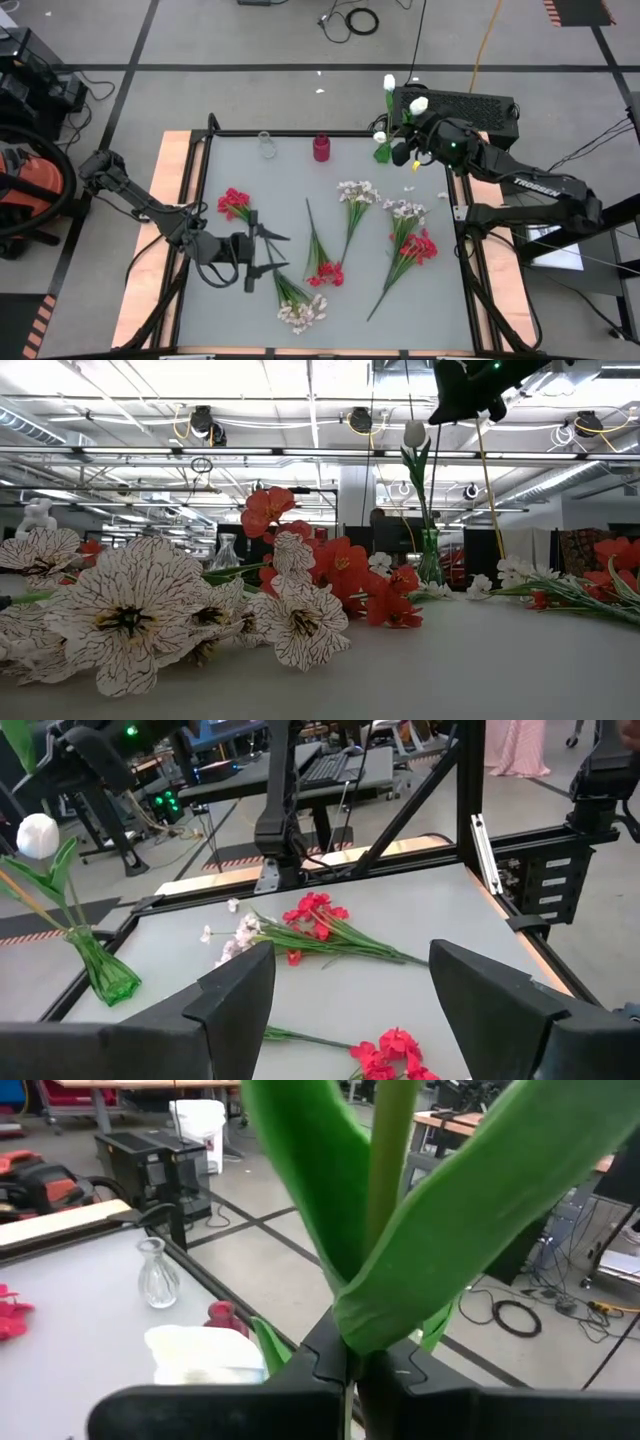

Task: Sort flowers into vase by color
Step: Put the bottom white tulip into the green vase

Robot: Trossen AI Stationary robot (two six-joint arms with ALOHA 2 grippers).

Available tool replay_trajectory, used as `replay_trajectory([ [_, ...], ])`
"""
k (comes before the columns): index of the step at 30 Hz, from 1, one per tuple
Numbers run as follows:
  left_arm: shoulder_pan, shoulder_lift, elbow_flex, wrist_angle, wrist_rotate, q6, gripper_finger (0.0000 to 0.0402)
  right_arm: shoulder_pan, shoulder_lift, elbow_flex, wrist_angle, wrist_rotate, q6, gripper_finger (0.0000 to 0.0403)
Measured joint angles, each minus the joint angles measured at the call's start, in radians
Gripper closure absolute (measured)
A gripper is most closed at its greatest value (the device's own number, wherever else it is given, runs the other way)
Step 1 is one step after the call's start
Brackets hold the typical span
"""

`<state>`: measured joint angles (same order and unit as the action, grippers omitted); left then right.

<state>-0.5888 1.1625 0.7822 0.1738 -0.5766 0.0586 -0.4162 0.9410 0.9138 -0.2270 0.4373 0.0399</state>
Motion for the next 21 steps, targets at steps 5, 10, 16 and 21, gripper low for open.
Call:
replay_trajectory([
  [5, 0.0, 0.0, 0.0, 0.0, 0.0, 0.0, 0.013, -0.007, 0.031, 0.0, 0.022, 0.0, -0.001, 0.0401],
  [10, 0.0, 0.0, 0.0, 0.0, 0.0, 0.001, 0.013, -0.017, 0.055, 0.0, 0.022, 0.0, -0.002, 0.0401],
  [16, 0.0, 0.0, 0.0, -0.005, 0.0, 0.001, 0.013, -0.019, 0.028, 0.002, 0.023, -0.05, 0.0, 0.0401],
  [21, 0.0, 0.0, 0.0, -0.006, 0.0, 0.002, 0.013, -0.03, -0.021, 0.008, 0.012, -0.052, 0.0, 0.0401],
])
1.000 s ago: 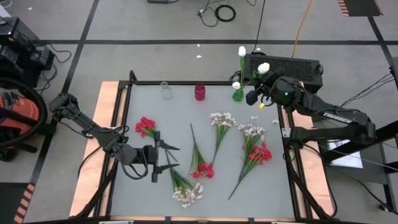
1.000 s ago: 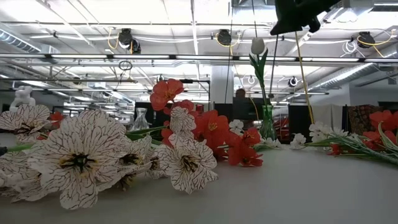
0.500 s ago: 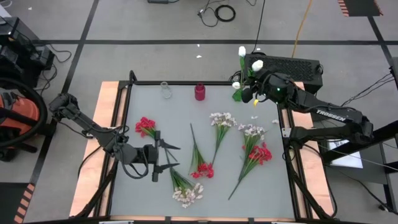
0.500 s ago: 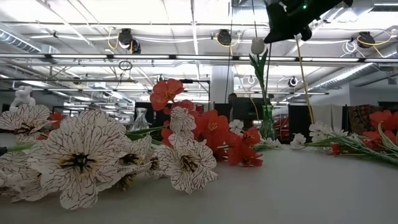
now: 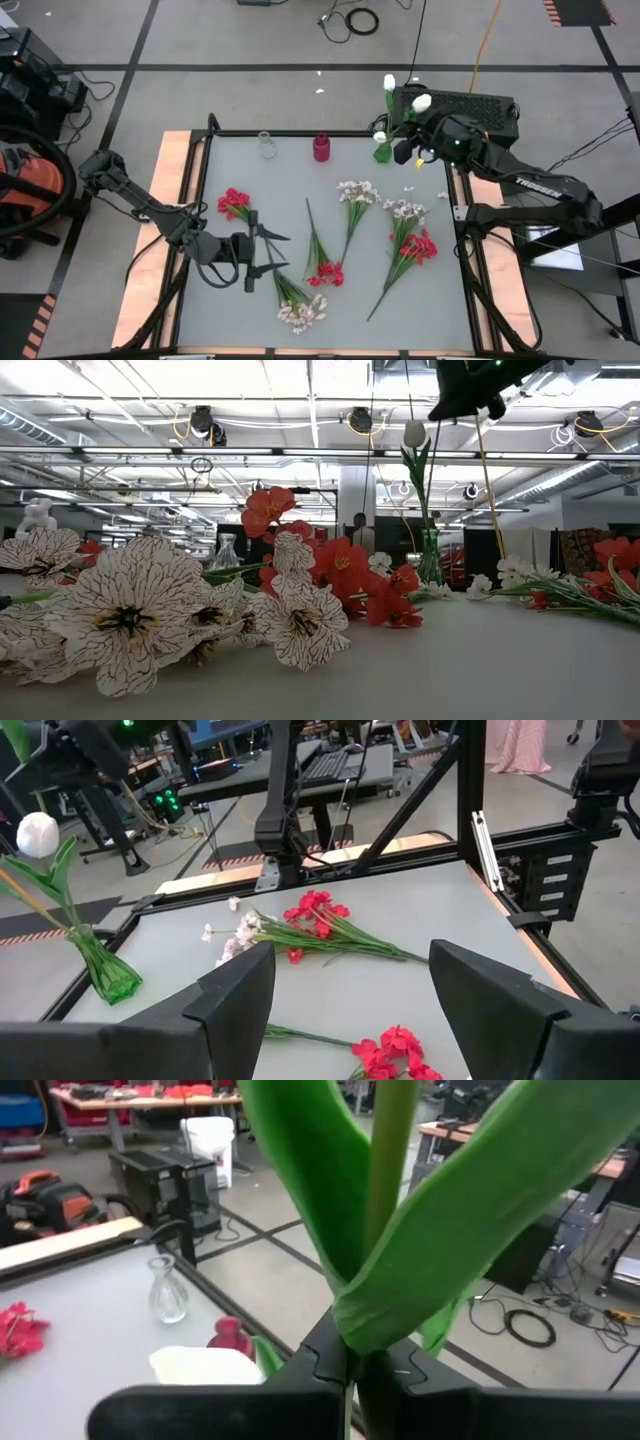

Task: Sort flowers into vase by color
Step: Put the bottom white tulip into the green vase

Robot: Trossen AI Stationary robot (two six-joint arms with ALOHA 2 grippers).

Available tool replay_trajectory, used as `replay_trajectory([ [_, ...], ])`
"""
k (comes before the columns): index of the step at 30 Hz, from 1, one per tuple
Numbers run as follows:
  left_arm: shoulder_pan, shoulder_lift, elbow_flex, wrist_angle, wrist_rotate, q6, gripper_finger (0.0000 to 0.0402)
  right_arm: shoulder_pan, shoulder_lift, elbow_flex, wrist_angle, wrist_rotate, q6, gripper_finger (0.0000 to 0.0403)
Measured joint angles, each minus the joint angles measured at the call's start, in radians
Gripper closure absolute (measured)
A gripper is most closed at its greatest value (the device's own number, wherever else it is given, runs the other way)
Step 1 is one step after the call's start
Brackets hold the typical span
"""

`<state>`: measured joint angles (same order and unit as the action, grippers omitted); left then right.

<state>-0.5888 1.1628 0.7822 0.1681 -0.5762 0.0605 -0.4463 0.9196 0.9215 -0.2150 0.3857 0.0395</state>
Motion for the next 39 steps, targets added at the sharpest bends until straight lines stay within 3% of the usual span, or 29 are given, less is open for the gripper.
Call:
replay_trajectory([
  [9, 0.0, 0.0, 0.0, -0.001, 0.0, 0.0, 0.013, -0.055, -0.016, 0.0, -0.007, 0.001, -0.01, 0.0401],
  [27, 0.0, 0.0, 0.0, -0.007, 0.0, 0.001, 0.013, -0.142, 0.105, -0.001, 0.001, -0.049, 0.066, 0.0399],
  [39, 0.0, 0.0, 0.0, -0.039, 0.0, -0.001, 0.013, -0.196, 0.163, -0.001, -0.048, -0.049, 0.133, 0.0339],
])
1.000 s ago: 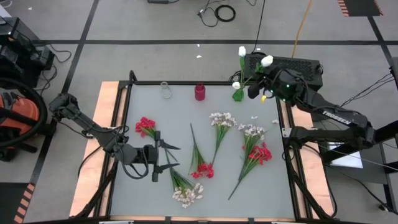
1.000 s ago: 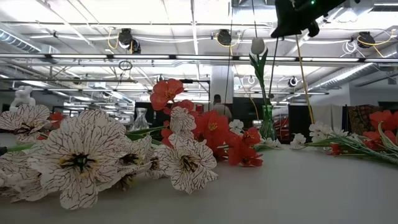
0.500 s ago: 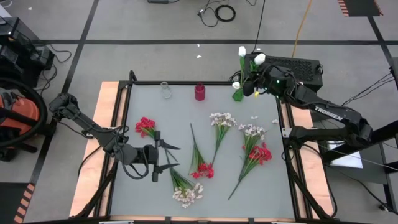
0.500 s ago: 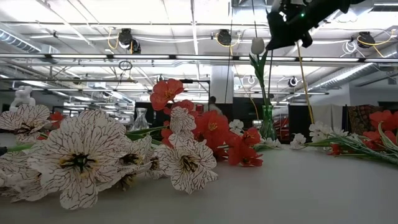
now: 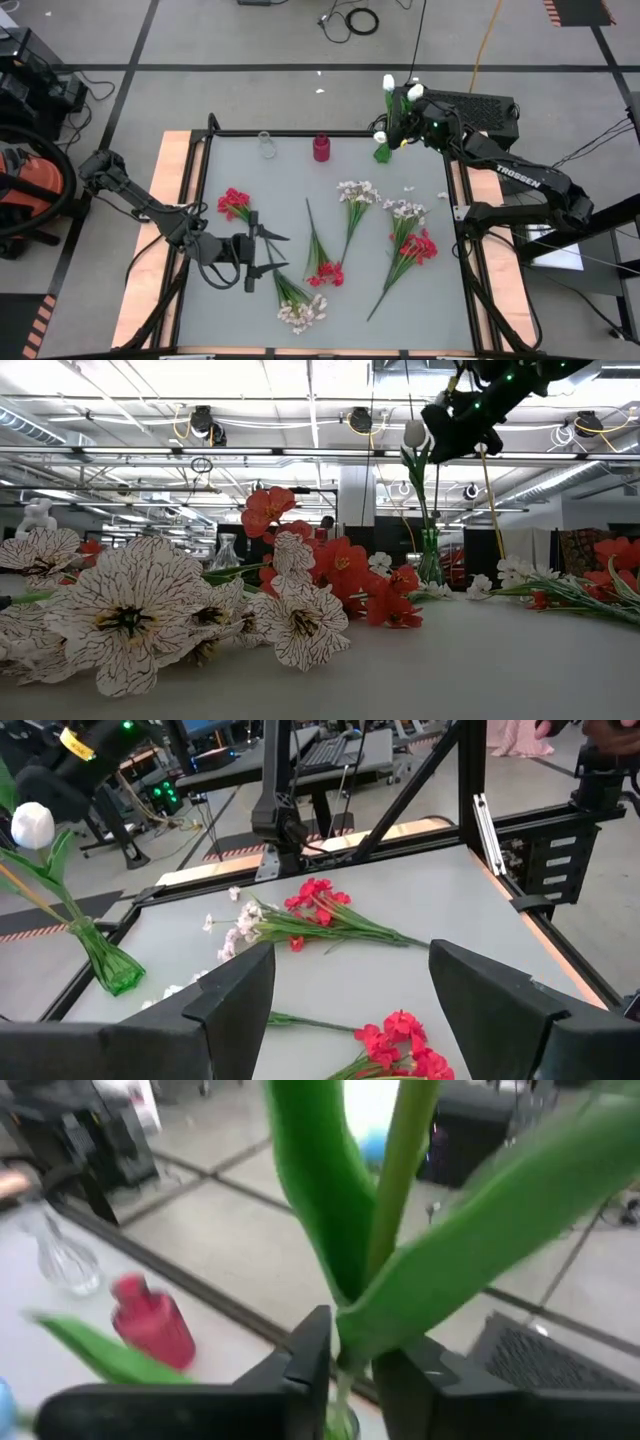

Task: Sort flowers into vase by color
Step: Put the bottom white tulip into the green vase, then put the left red flowers into the red vase

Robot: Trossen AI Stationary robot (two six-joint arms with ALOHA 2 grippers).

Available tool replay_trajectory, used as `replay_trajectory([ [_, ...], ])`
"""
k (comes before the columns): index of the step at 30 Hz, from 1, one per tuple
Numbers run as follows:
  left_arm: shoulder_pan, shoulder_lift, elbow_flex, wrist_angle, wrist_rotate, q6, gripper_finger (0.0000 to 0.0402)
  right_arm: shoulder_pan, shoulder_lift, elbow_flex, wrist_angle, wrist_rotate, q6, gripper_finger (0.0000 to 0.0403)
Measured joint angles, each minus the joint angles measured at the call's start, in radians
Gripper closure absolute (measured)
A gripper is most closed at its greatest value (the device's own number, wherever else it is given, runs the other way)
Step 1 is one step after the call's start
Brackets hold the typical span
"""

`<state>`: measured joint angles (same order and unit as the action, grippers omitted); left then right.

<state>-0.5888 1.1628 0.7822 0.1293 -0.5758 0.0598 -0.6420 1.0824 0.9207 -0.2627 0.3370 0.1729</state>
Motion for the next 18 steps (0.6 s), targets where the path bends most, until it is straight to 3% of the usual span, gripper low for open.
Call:
replay_trajectory([
  [10, 0.0, 0.0, 0.0, -0.008, 0.0, -0.002, 0.013, -0.018, -0.051, -0.001, -0.289, -0.006, 0.111, 0.0203],
  [18, 0.0, 0.0, 0.0, -0.012, 0.0, -0.028, 0.013, 0.036, -0.227, -0.001, -0.396, -0.051, 0.221, 0.0122],
])
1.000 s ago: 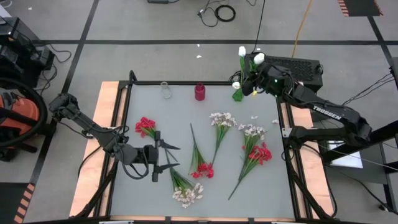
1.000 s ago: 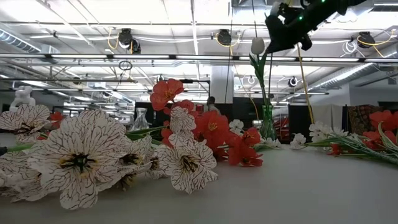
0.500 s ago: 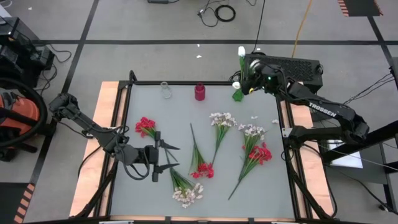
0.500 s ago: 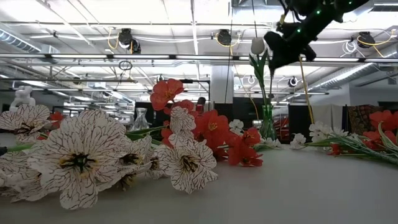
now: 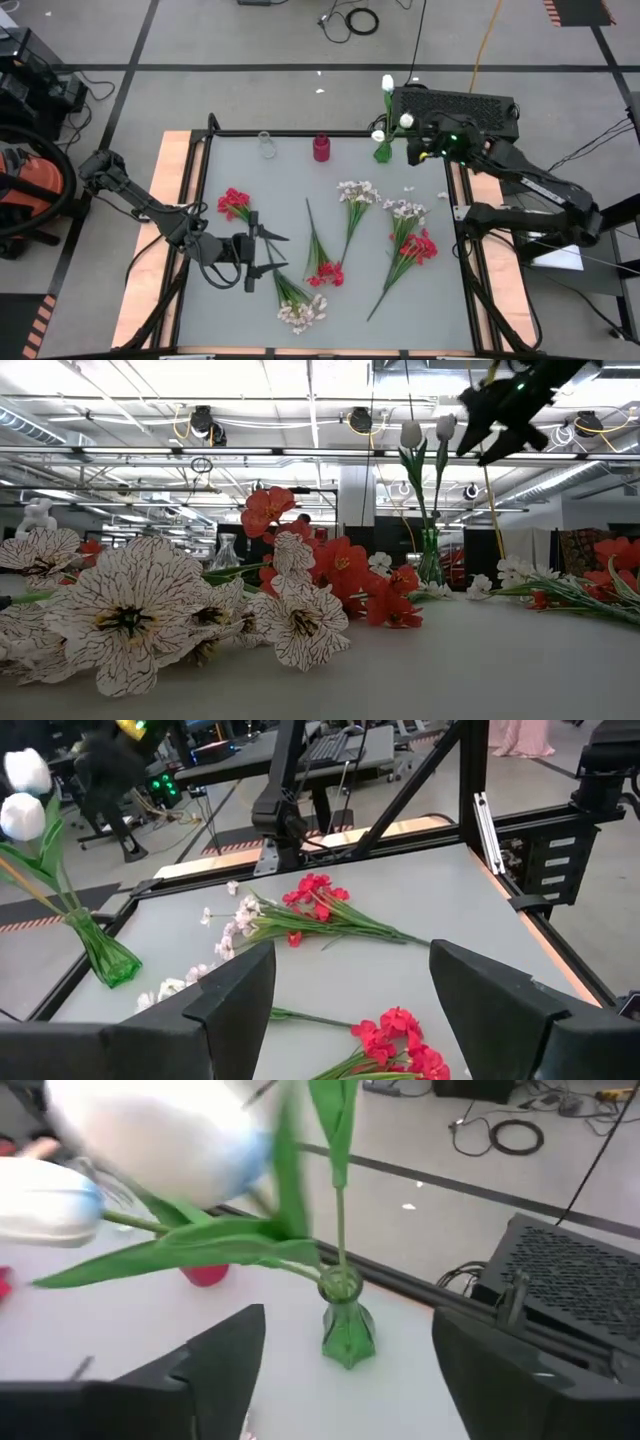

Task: Sort flowers into vase by color
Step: Put the left red flowers into the red vase

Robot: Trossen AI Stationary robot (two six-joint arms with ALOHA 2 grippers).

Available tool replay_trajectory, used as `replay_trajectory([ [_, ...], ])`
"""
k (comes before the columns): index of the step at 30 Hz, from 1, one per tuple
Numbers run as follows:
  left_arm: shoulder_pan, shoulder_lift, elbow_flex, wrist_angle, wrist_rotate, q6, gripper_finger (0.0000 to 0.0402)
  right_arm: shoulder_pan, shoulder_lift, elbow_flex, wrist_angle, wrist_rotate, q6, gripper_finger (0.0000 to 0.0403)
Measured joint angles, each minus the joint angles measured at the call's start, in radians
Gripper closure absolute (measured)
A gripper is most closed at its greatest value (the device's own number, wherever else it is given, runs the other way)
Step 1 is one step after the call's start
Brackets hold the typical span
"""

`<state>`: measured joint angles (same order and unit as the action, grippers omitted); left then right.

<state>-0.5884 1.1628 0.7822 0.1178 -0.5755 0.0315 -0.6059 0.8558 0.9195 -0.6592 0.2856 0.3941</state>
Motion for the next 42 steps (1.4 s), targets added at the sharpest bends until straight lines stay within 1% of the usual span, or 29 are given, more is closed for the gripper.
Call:
replay_trajectory([
  [3, 0.0, 0.0, 0.0, 0.0, 0.0, -0.001, 0.013, 0.023, -0.083, 0.0, -0.054, 0.019, 0.037, 0.011],
  [6, 0.0, 0.0, 0.0, 0.0, 0.0, -0.004, 0.013, 0.065, -0.157, 0.0, -0.092, 0.019, 0.066, 0.0109],
  [9, 0.0, 0.0, 0.0, -0.001, 0.0, -0.025, 0.013, 0.133, -0.225, 0.0, -0.097, 0.006, 0.092, 0.0111],
  [12, 0.0, 0.0, 0.0, -0.014, -0.003, -0.025, 0.013, 0.225, -0.281, 0.0, -0.069, -0.024, 0.107, 0.0115],
  [14, 0.0, 0.0, 0.0, -0.035, -0.05, -0.006, 0.013, 0.291, -0.305, 0.0, -0.027, -0.048, 0.11, 0.0118],
  [17, 0.001, 0.0, 0.0, -0.08, -0.225, 0.117, 0.013, 0.391, -0.319, 0.0, 0.068, -0.097, 0.084, 0.0122],
  [19, 0.001, 0.0, 0.0, -0.118, -0.262, 0.151, 0.013, 0.455, -0.319, 0.0, 0.15, -0.115, 0.056, 0.0124],
  [22, -0.001, 0.0, 0.0, -0.155, -0.263, 0.025, 0.013, 0.553, -0.305, 0.0, 0.241, -0.128, -0.01, 0.0127],
  [26, 0.001, 0.0, 0.0, -0.237, -0.261, -0.16, 0.013, 0.682, -0.267, 0.0, 0.325, -0.132, -0.169, 0.0127],
  [28, 0.0, 0.0, 0.0, -0.288, -0.222, -0.243, 0.013, 0.749, -0.237, 0.0, 0.358, -0.131, -0.263, 0.0127],
  [30, 0.0, 0.001, 0.0, -0.33, -0.16, -0.31, 0.013, 0.815, -0.195, 0.0, 0.386, -0.132, -0.33, 0.0127],
  [33, 0.009, 0.036, 0.001, -0.338, -0.104, -0.366, 0.013, 0.907, -0.122, 0.0, 0.416, -0.131, -0.438, 0.0127],
  [35, 0.02, 0.073, 0.001, -0.328, -0.074, -0.367, 0.013, 0.959, -0.071, 0.0, 0.418, -0.12, -0.485, 0.0127],
  [37, 0.05, 0.117, 0.001, -0.283, -0.017, -0.367, 0.013, 1.002, -0.018, 0.0, 0.416, -0.08, -0.505, 0.013],
  [40, 0.109, 0.197, 0.001, -0.231, 0.131, -0.322, 0.0139, 1.045, 0.071, 0.0, 0.371, -0.008, -0.487, 0.014],
  [42, 0.149, 0.241, 0.007, -0.211, 0.22, -0.259, 0.0149, 1.06, 0.133, 0.0, 0.352, 0.005, -0.446, 0.0149],
])
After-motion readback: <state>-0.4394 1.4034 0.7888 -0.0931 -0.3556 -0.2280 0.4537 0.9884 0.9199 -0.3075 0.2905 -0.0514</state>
